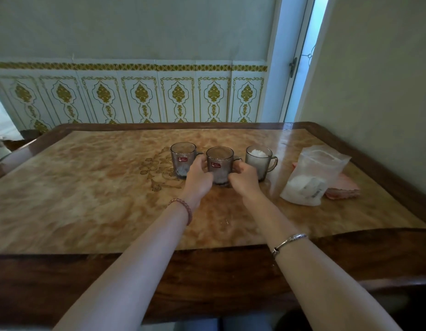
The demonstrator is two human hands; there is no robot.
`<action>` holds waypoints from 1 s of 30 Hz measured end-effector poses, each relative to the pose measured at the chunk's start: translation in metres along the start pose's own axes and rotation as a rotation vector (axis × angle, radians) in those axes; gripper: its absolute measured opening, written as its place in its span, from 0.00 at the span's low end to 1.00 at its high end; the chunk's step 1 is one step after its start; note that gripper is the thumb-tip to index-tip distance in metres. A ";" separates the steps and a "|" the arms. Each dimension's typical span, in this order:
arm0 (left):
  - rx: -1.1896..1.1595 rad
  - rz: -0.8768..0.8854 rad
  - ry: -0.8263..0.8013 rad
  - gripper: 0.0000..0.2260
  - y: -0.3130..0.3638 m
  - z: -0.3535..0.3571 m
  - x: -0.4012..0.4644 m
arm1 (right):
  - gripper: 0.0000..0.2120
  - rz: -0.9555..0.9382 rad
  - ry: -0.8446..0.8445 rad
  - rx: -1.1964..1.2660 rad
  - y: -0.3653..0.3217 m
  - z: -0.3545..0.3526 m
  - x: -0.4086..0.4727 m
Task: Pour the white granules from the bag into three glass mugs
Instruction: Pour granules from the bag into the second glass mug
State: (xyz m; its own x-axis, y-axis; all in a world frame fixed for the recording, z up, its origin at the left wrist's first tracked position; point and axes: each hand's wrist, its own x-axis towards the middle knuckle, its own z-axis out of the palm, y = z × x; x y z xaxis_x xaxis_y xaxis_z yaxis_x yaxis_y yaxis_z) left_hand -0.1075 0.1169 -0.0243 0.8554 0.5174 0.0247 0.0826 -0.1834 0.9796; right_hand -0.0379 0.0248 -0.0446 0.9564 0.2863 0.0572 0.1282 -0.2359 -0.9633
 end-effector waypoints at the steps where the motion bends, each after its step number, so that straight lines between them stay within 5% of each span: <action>1: 0.005 0.001 -0.004 0.21 0.001 -0.001 -0.005 | 0.18 0.000 0.001 0.000 -0.001 -0.002 -0.005; 16: 0.122 -0.016 -0.095 0.24 0.000 0.015 -0.060 | 0.20 0.085 0.001 -0.092 0.010 -0.049 -0.051; 21: 0.143 0.251 0.075 0.21 0.020 0.018 -0.068 | 0.16 0.085 0.045 -0.071 0.001 -0.076 -0.059; 30: 0.085 0.332 -0.049 0.19 0.060 0.070 -0.073 | 0.13 0.104 0.236 0.014 -0.009 -0.150 -0.070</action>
State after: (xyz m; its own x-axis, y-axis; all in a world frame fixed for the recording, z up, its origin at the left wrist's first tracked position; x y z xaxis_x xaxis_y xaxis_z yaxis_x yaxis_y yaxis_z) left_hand -0.1295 0.0099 0.0191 0.8662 0.3771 0.3277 -0.1638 -0.4054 0.8994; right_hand -0.0667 -0.1322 -0.0002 0.9992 0.0358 0.0155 0.0236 -0.2390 -0.9707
